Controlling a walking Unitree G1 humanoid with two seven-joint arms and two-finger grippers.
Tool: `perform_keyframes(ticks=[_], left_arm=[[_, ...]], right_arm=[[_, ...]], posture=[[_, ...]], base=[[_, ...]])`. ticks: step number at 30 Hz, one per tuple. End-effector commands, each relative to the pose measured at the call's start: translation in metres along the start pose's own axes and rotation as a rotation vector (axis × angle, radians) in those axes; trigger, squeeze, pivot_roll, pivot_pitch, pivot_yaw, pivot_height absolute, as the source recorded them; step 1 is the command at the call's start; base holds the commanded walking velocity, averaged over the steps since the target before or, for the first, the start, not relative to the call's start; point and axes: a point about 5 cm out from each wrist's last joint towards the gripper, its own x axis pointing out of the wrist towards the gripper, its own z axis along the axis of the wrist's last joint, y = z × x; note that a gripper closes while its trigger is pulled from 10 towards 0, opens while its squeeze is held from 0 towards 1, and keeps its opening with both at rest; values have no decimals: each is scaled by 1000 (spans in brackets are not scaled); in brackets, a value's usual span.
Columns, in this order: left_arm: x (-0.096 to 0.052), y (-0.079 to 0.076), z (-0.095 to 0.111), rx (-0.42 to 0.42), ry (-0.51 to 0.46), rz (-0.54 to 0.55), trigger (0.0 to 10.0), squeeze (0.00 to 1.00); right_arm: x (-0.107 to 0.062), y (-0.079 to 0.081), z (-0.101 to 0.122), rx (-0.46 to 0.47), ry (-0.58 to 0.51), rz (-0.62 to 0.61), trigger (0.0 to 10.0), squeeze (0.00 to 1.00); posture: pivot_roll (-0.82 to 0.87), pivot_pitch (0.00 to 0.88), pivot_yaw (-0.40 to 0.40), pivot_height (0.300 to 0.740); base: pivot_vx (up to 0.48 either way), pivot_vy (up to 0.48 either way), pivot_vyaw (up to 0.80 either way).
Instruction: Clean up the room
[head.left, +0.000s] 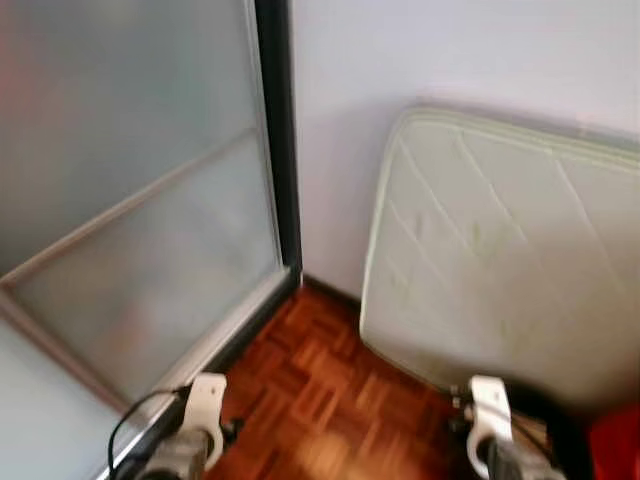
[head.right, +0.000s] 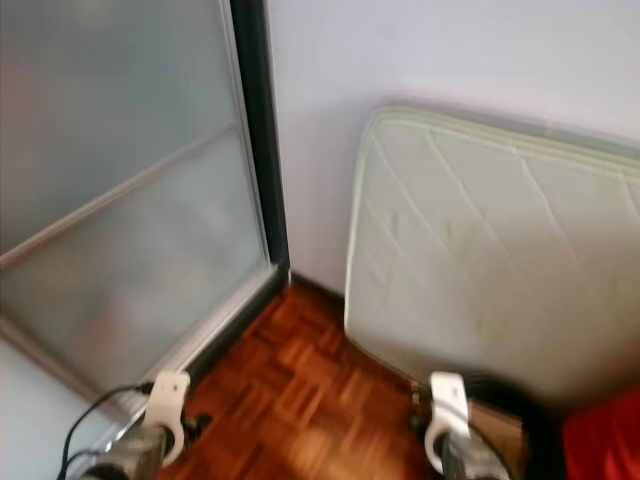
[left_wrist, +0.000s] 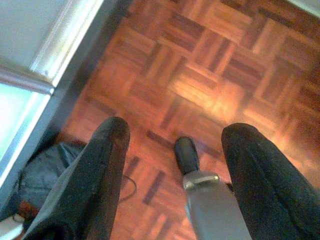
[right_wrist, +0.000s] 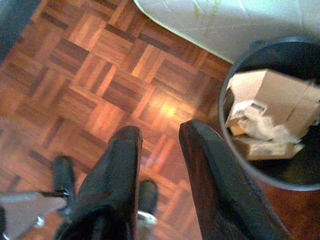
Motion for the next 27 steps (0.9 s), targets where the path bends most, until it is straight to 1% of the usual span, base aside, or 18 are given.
perform_keyframes(ticks=[1, 5, 6, 7, 9, 10, 17, 23, 27], left_arm=[[0, 1, -3, 9, 16, 2, 10000, 0], [0, 1, -3, 4, 18, 4, 10000, 0], [0, 1, -3, 2, 18, 4, 10000, 0], [0, 0, -4, 3, 19, 2, 10000, 0], [0, 0, -4, 5, 19, -1, 10000, 0], [0, 0, -4, 6, 20, -1, 10000, 0], [-1, 0, -6, 21, 25, -6, 10000, 0], [-1, 1, -7, 20, 26, -3, 10000, 0], [-1, 1, -7, 14, 23, -1, 10000, 0]], right_arm=[[-1, -4, -4, 88, -6, -41, 10000, 0], [-1, -5, -7, 182, -8, -79, 10000, 0], [-1, -5, -8, 240, -16, -92, 10000, 0], [-1, -5, -9, 237, -15, -91, 10000, 0], [-1, -5, -8, 180, -5, -77, 10000, 0], [-1, -5, -8, 169, -3, -74, 10000, 0], [-1, -5, -11, 167, 5, -80, 10000, 0], [-1, -5, -11, 159, 12, -76, 10000, 0], [-1, -5, -12, 125, 26, -66, 10000, 0]], posture=[[-55, 0, -6, 740], [-50, 0, -13, 740], [-51, 0, -11, 740], [-50, 0, -11, 740], [-51, 0, -12, 740], [-52, 0, -12, 740], [-54, 0, -10, 740], [-59, 0, -8, 740], [-60, 0, -6, 740]], base=[[-274, 0, 0], [-272, 0, 0], [-270, 0, 0], [-277, 0, 0], [-274, 0, 0], [-270, 0, 0], [-270, 0, 0], [0, 0, 0], [0, 0, -800]])
